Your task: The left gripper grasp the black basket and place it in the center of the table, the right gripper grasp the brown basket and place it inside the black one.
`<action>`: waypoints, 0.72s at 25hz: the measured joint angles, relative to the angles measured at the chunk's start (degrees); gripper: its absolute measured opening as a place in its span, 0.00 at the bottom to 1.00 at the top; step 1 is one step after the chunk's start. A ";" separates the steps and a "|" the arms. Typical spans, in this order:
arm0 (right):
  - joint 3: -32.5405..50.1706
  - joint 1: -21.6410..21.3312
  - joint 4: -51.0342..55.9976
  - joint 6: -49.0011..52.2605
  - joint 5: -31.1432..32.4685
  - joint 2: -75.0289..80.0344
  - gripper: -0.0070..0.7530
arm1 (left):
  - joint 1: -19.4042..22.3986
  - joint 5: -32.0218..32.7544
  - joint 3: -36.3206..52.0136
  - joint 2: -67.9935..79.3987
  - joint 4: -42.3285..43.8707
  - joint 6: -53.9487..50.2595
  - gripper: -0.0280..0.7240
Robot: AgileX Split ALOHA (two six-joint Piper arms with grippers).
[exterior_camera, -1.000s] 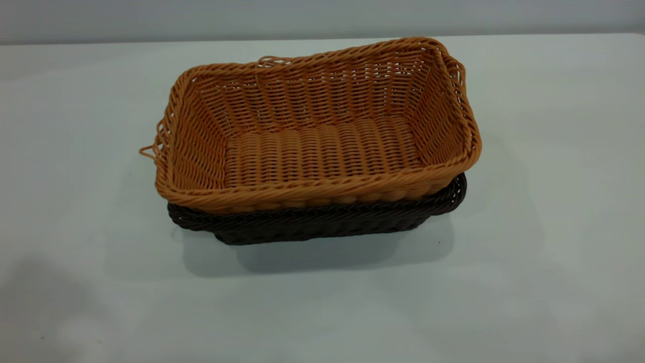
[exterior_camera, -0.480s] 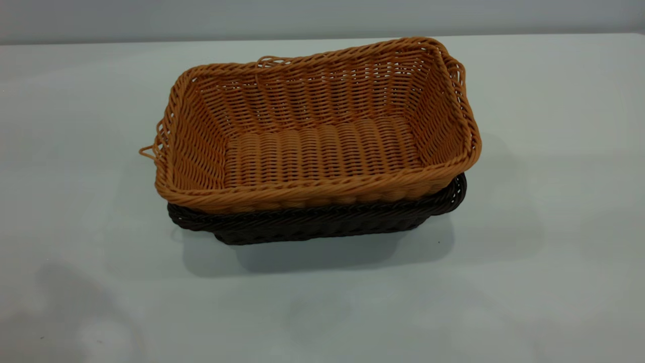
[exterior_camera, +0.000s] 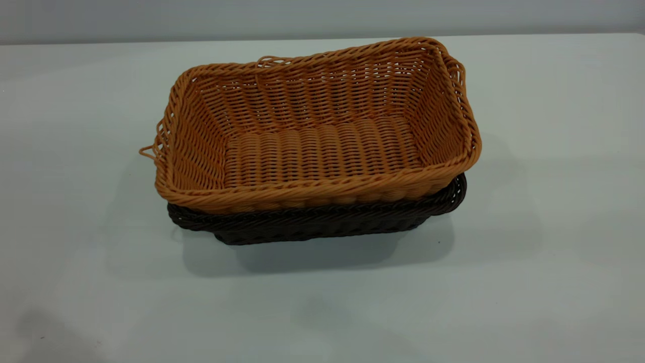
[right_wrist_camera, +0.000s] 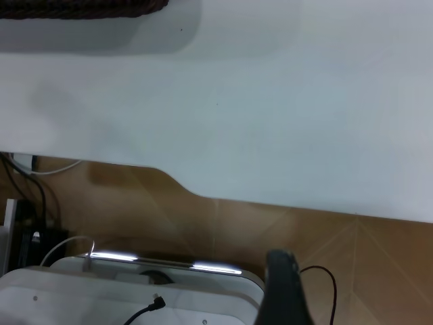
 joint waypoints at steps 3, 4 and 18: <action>0.00 0.00 0.00 0.00 0.00 0.00 0.61 | 0.00 -0.78 4.92 -2.64 -2.46 -0.11 0.57; 0.00 0.00 0.00 0.00 0.00 0.00 0.61 | 0.00 -1.29 6.43 -3.64 -2.58 -0.11 0.57; 0.00 0.00 -0.06 0.00 0.00 0.00 0.61 | 0.00 -4.10 10.21 -23.28 -2.53 -0.11 0.57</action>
